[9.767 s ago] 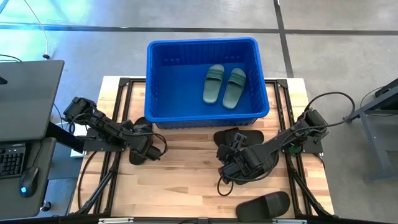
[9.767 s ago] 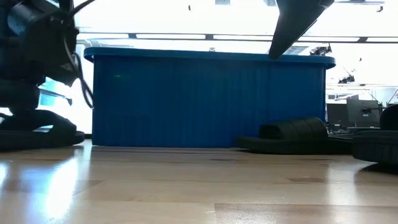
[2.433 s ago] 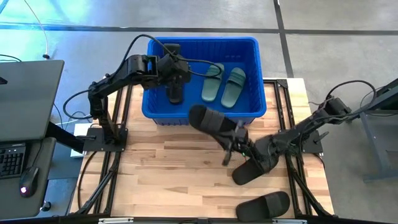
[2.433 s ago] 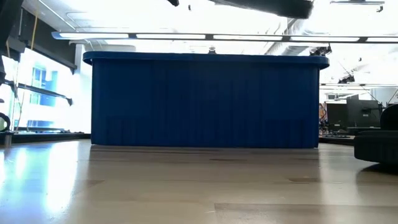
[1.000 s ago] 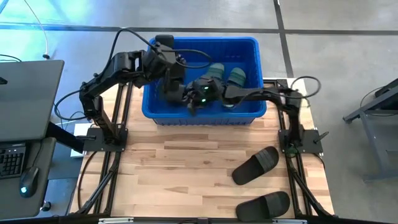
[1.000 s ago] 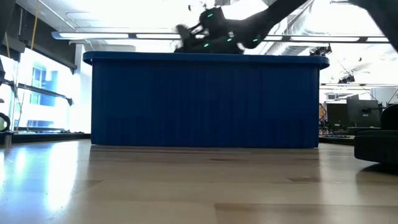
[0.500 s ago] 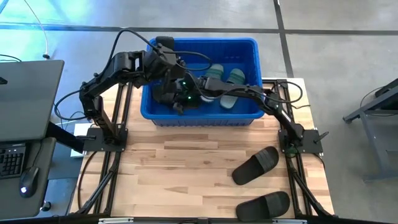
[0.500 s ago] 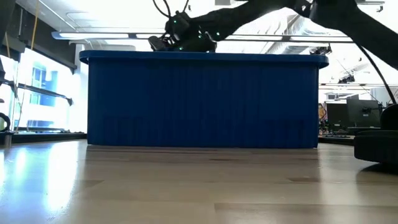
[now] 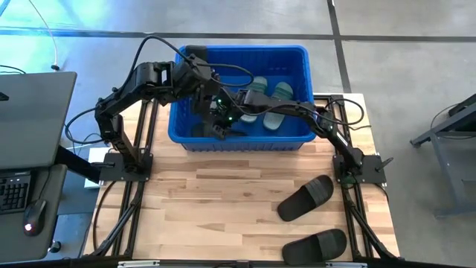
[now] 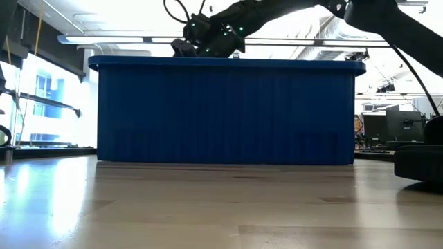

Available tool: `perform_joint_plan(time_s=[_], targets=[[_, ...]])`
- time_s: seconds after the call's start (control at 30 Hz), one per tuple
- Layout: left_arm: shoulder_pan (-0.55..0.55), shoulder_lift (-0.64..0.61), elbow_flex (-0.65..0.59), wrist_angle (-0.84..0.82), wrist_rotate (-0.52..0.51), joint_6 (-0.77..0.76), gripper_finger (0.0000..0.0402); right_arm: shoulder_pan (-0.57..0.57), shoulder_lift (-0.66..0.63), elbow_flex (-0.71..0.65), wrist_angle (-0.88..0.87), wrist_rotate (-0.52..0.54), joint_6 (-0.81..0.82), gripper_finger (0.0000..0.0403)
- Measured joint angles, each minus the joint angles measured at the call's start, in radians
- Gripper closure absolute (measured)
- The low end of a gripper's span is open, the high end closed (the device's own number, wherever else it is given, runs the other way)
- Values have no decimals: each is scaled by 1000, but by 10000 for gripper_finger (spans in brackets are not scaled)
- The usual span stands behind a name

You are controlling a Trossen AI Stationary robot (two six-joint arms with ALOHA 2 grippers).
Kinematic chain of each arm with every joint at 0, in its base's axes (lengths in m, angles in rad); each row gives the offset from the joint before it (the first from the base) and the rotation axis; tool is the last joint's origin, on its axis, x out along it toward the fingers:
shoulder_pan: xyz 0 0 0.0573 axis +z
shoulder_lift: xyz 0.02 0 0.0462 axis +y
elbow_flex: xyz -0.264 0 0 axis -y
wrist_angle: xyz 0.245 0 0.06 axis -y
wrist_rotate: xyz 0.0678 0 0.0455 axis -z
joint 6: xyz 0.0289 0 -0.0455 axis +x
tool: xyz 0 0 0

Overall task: Pick and place slides into bin
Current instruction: Put the black slide into the blue bin

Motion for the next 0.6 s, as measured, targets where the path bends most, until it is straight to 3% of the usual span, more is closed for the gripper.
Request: perform_joint_plan(time_s=[0.13, 0.33, 0.43, 0.6], targets=[[0, 0, 0, -3, 0, -13, 311, 2, -4, 65, -84, 12, -2, 227], [0, -1, 0, -12, 5, -16, 311, 49, -32, 225, -294, 28, -25, 246], [-1, -12, 2, 19, 110, -25, 311, 73, -106, 154, -327, 39, -30, 258], [0, -38, 2, 36, 119, -20, 311, 141, -188, 125, -543, 269, 31, 269]])
